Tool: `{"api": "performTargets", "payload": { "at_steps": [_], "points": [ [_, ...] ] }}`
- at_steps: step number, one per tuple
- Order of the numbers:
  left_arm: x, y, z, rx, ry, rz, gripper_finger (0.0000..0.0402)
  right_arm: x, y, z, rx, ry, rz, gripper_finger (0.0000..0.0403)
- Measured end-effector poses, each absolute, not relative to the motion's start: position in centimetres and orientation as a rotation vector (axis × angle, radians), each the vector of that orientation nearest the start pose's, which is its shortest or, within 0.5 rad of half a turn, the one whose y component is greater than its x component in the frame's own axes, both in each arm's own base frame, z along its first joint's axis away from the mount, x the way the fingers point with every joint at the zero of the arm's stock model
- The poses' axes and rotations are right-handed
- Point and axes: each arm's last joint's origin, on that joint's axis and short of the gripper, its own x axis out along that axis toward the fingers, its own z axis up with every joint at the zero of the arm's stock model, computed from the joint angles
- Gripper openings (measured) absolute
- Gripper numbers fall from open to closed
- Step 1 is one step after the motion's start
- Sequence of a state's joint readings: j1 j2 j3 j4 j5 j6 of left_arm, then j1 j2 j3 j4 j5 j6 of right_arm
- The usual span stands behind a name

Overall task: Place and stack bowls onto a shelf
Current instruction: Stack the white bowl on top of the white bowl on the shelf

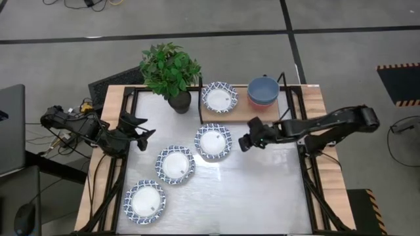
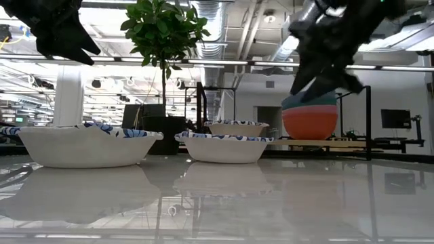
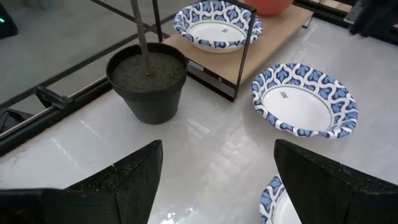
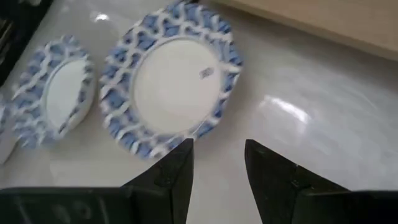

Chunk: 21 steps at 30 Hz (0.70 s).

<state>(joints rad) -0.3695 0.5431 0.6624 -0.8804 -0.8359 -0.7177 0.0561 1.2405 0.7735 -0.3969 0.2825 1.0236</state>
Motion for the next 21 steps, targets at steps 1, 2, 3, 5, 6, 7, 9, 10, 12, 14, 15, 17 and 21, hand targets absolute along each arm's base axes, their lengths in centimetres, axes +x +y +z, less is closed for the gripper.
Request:
{"api": "performTargets", "payload": {
  "at_steps": [1, 2, 3, 5, 6, 7, 9, 10, 12, 14, 15, 17, 21],
  "points": [
    [9.5, -1.4, 26.9, -0.246, 0.432, 0.637, 0.0293, 24.4, 0.2, 21.8, 0.815, 0.653, -0.632, 0.0168],
    [9.5, -1.4, 26.9, -0.245, 0.431, 0.639, 0.0293, 24.6, -0.1, 21.3, 0.815, 0.656, -0.646, 0.0168],
    [9.5, -1.4, 26.9, -0.245, 0.430, 0.639, 0.0293, 24.7, -0.4, 20.9, 0.811, 0.669, -0.667, 0.0168],
    [9.5, -1.4, 26.9, -0.246, 0.428, 0.639, 0.0293, 25.2, -1.0, 20.0, 0.808, 0.684, -0.702, 0.0168],
    [9.5, -1.4, 26.9, -0.246, 0.428, 0.639, 0.0293, 25.5, -1.3, 19.6, 0.809, 0.686, -0.713, 0.0168],
    [9.5, -1.4, 26.9, -0.248, 0.428, 0.639, 0.0293, 25.8, -1.5, 19.2, 0.801, 0.696, -0.721, 0.0168],
    [9.5, -1.4, 26.9, -0.248, 0.428, 0.639, 0.0293, 26.7, -1.8, 18.5, 0.793, 0.685, -0.684, 0.0168],
    [9.5, -1.4, 26.9, -0.248, 0.429, 0.639, 0.0293, 27.2, -2.0, 18.4, 0.800, 0.675, -0.652, 0.0168],
    [9.5, -1.4, 26.9, -0.249, 0.428, 0.639, 0.0293, 27.8, -2.1, 17.7, 0.806, 0.684, -0.612, 0.0168],
    [9.5, -1.4, 26.9, -0.250, 0.428, 0.640, 0.0293, 28.5, -2.2, 17.2, 0.814, 0.675, -0.580, 0.0168],
    [9.5, -1.4, 26.9, -0.250, 0.427, 0.640, 0.0293, 28.6, -2.3, 16.8, 0.811, 0.693, -0.583, 0.0168],
    [9.5, -1.4, 26.9, -0.250, 0.427, 0.640, 0.0293, 29.0, -2.4, 16.1, 0.813, 0.699, -0.590, 0.0168],
    [9.5, -1.3, 26.9, -0.250, 0.428, 0.641, 0.0293, 29.2, -2.5, 14.8, 0.808, 0.739, -0.605, 0.0168]
  ]
}}
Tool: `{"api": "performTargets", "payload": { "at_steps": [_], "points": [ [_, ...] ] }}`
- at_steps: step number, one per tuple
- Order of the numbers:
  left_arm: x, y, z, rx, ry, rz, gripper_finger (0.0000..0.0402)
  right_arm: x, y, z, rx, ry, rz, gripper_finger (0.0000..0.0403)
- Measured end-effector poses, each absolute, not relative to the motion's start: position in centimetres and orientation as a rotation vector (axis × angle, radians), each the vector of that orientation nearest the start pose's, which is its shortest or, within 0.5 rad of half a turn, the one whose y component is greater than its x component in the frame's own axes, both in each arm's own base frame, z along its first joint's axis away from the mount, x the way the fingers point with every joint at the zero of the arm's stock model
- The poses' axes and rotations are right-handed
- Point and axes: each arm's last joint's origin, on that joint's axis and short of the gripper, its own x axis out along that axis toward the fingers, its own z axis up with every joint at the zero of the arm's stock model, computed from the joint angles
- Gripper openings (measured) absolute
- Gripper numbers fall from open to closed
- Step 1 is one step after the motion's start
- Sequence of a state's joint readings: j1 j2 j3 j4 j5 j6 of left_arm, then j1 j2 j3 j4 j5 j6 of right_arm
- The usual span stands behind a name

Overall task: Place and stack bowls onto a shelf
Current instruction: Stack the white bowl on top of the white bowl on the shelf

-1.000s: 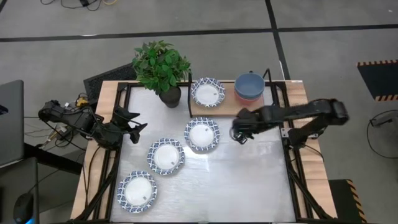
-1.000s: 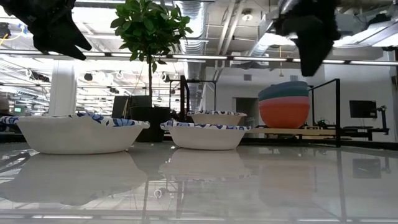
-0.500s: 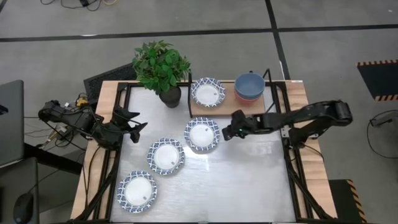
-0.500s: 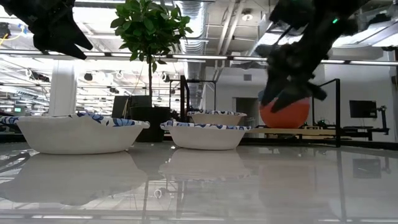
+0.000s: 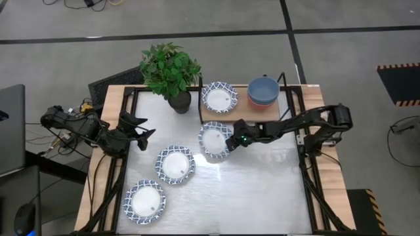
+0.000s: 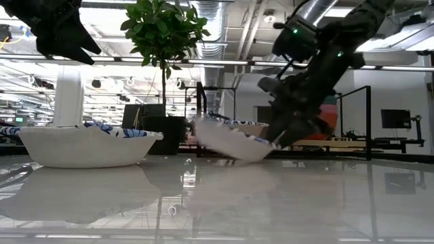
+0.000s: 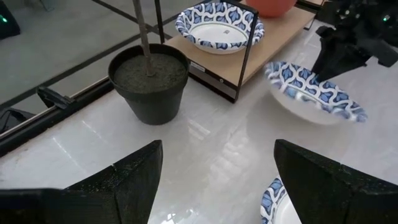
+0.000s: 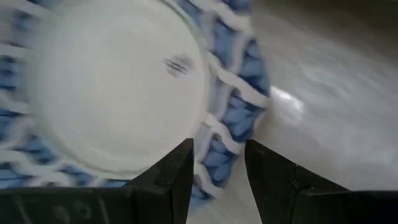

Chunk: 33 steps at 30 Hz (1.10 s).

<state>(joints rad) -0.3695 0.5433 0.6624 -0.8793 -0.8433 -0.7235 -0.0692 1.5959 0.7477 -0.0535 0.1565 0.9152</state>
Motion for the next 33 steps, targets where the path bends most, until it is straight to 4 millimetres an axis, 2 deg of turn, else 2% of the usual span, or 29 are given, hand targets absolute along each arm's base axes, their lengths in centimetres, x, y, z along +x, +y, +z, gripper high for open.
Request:
{"api": "performTargets", "payload": {
  "at_steps": [5, 14, 20, 23, 28, 33],
  "points": [
    [9.5, -1.4, 26.9, -0.251, 0.426, 0.641, 0.0293, 29.4, -2.5, 14.6, 0.806, 0.732, -0.598, 0.0150],
    [9.5, -1.3, 26.9, -0.256, 0.420, 0.647, 0.0293, 29.5, -2.6, 15.0, 0.790, 0.719, -0.572, 0.0020],
    [9.5, -1.3, 26.9, -0.256, 0.421, 0.647, 0.0293, 29.6, -2.4, 15.1, 0.827, 0.722, -0.545, 0.0024],
    [9.5, -1.3, 26.9, -0.254, 0.423, 0.647, 0.0293, 29.8, -2.1, 16.2, 0.843, 0.712, -0.484, 0.0020],
    [9.5, -1.3, 26.9, -0.253, 0.424, 0.648, 0.0293, 29.6, -1.6, 19.5, 0.844, 0.665, -0.393, 0.0020],
    [9.4, -1.3, 26.9, -0.252, 0.425, 0.648, 0.0293, 27.4, -2.6, 22.8, 0.812, 0.614, -0.404, 0.0020]
  ]
}}
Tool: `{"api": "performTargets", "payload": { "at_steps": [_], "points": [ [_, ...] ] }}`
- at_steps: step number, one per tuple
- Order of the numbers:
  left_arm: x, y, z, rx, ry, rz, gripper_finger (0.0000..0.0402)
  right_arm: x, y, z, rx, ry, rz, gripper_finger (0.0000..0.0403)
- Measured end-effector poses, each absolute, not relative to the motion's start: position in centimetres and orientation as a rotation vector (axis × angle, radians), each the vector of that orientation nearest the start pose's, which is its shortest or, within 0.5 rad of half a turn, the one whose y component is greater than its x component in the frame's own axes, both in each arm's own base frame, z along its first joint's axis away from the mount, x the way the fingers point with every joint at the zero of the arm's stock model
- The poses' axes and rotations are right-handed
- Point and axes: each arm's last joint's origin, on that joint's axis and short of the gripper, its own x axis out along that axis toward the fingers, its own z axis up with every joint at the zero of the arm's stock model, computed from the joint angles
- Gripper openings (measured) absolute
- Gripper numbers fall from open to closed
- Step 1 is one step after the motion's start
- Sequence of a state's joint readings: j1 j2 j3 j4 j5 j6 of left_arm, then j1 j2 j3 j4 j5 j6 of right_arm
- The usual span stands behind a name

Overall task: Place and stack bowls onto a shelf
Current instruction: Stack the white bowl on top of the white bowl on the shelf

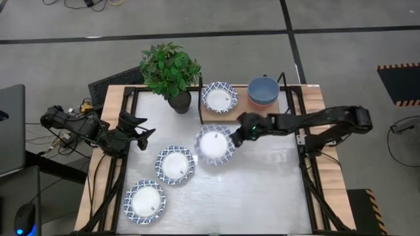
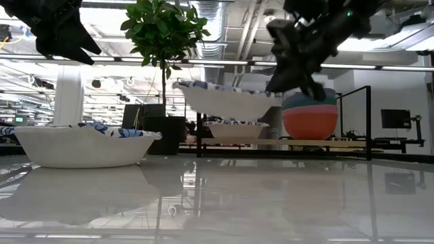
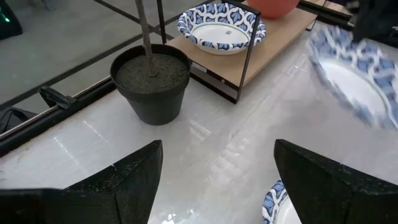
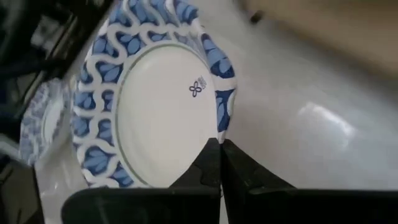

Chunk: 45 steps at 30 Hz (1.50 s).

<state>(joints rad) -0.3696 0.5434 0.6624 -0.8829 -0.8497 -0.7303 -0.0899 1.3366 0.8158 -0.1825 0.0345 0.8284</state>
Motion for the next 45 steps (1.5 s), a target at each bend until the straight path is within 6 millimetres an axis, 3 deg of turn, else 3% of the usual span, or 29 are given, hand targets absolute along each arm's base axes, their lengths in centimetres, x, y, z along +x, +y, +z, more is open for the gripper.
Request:
{"api": "performTargets", "payload": {
  "at_steps": [6, 11, 16, 24, 33, 45],
  "points": [
    [9.4, -1.3, 26.8, -0.251, 0.426, 0.648, 0.0293, 24.2, -6.3, 26.4, 0.770, 0.411, -0.581, 0.0022],
    [9.4, -1.3, 26.8, -0.247, 0.427, 0.648, 0.0293, 22.1, -9.8, 28.2, 0.748, 0.249, -0.704, 0.0022],
    [9.4, -1.3, 26.9, -0.241, 0.417, 0.664, 0.0293, 21.3, -13.1, 28.0, 0.775, 0.189, -0.787, 0.0022],
    [9.4, -1.3, 26.9, -0.241, 0.416, 0.665, 0.0293, 23.0, -16.7, 25.4, 0.830, 0.179, -0.749, 0.0022],
    [9.4, -1.3, 26.9, -0.254, 0.411, 0.668, 0.0293, 23.3, -18.4, 23.6, 0.879, 0.198, -0.776, 0.0026],
    [9.4, -1.3, 26.9, -0.248, 0.408, 0.673, 0.0293, 23.3, -18.6, 23.7, 0.858, 0.192, -0.753, 0.0067]
  ]
}}
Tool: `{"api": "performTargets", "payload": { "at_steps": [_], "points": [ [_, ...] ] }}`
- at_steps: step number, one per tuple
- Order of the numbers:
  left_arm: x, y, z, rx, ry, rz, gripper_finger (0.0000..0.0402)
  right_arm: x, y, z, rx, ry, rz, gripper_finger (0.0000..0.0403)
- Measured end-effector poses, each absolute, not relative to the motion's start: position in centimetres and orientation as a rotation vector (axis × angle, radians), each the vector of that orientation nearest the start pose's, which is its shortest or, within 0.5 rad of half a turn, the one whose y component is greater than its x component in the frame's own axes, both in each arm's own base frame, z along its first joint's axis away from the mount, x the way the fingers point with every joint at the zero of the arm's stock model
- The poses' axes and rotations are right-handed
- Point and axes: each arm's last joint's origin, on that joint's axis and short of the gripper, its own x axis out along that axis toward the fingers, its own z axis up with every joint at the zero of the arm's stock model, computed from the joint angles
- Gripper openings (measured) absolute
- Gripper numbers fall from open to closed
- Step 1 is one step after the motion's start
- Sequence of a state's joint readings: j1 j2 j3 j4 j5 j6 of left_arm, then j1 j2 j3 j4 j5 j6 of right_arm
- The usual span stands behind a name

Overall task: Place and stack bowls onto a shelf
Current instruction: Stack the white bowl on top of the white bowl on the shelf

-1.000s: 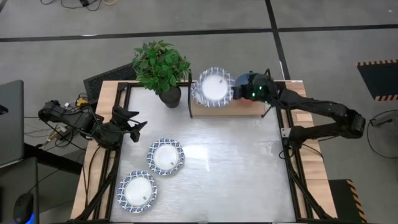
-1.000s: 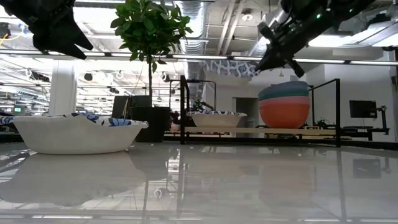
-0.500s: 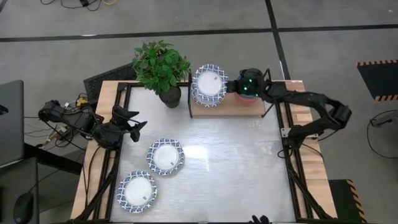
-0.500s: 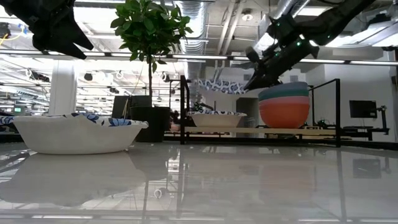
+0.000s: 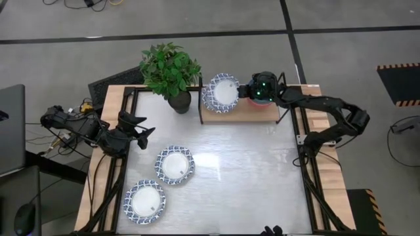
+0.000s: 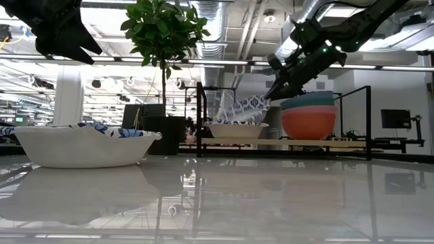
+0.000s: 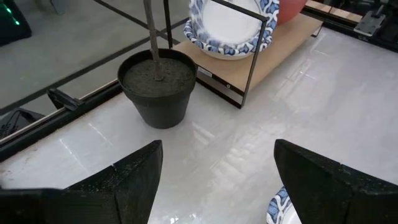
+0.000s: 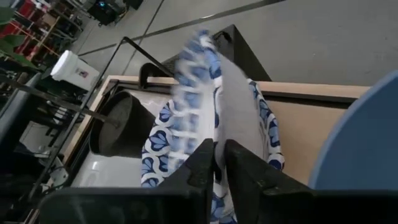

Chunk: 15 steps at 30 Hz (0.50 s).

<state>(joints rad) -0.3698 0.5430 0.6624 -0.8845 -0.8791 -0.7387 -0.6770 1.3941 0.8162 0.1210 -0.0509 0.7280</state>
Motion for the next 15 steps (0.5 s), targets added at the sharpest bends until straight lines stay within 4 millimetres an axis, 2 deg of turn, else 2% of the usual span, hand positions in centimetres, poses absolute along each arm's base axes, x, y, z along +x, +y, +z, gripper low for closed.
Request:
{"api": "performTargets", "payload": {
  "at_steps": [9, 15],
  "points": [
    [9.4, -1.3, 26.9, -0.248, 0.408, 0.673, 0.0293, 23.4, -18.6, 23.9, 0.850, 0.175, -0.732, 0.0135],
    [9.4, -1.3, 26.9, -0.248, 0.408, 0.673, 0.0293, 24.2, -18.5, 25.5, 0.848, 0.116, -0.600, 0.0170]
  ]
}}
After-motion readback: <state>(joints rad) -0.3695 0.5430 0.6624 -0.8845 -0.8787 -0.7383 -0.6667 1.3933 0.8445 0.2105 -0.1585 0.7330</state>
